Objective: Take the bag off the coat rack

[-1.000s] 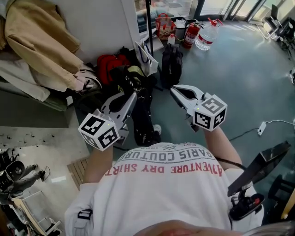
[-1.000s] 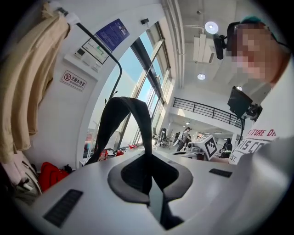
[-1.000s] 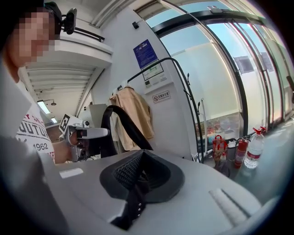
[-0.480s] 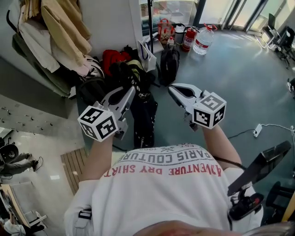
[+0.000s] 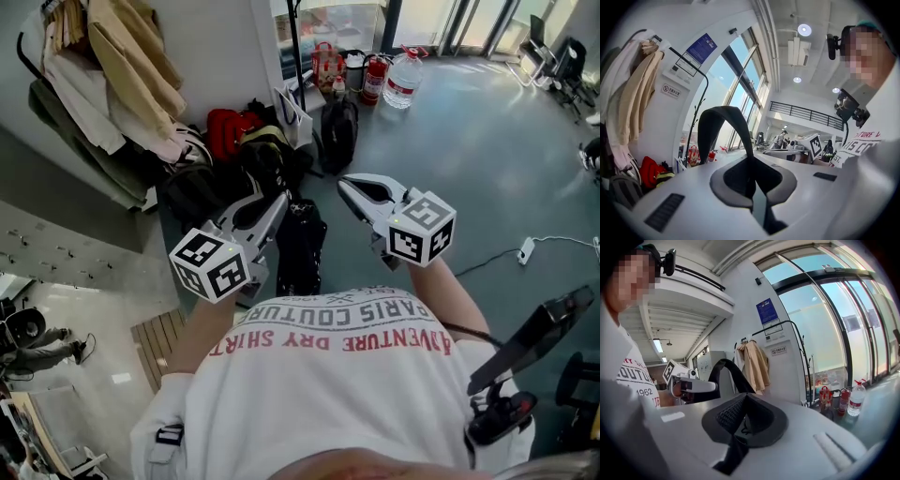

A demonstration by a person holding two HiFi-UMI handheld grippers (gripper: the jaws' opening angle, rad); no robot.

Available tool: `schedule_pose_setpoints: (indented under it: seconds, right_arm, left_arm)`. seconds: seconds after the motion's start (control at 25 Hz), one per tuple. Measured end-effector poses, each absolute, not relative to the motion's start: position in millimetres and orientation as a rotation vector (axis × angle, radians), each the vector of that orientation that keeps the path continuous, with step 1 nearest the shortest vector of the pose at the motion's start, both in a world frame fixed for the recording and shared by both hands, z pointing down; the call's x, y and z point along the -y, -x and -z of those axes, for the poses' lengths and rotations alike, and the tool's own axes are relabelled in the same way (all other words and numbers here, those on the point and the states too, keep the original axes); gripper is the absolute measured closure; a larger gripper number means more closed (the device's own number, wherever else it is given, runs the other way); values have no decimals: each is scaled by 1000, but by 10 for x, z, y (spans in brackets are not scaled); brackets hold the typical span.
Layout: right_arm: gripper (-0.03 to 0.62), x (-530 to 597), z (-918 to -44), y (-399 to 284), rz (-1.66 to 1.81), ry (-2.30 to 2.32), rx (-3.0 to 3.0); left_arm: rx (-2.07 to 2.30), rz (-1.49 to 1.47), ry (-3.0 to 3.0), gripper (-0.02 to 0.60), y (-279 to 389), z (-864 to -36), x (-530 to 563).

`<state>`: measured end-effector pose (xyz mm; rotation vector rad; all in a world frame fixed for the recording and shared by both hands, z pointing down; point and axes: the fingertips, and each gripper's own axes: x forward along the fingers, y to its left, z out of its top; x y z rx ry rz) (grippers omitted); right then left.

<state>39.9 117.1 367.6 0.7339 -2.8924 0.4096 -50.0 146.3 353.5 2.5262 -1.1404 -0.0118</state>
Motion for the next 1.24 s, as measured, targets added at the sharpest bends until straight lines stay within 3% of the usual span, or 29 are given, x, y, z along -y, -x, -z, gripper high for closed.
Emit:
schedule_pose_setpoints:
  seconds: [1.24]
  right_arm:
    - [594, -1170, -3291, -474, -400, -702, 2928]
  left_arm:
    - [1195, 12, -2519, 571, 374, -3171, -1383]
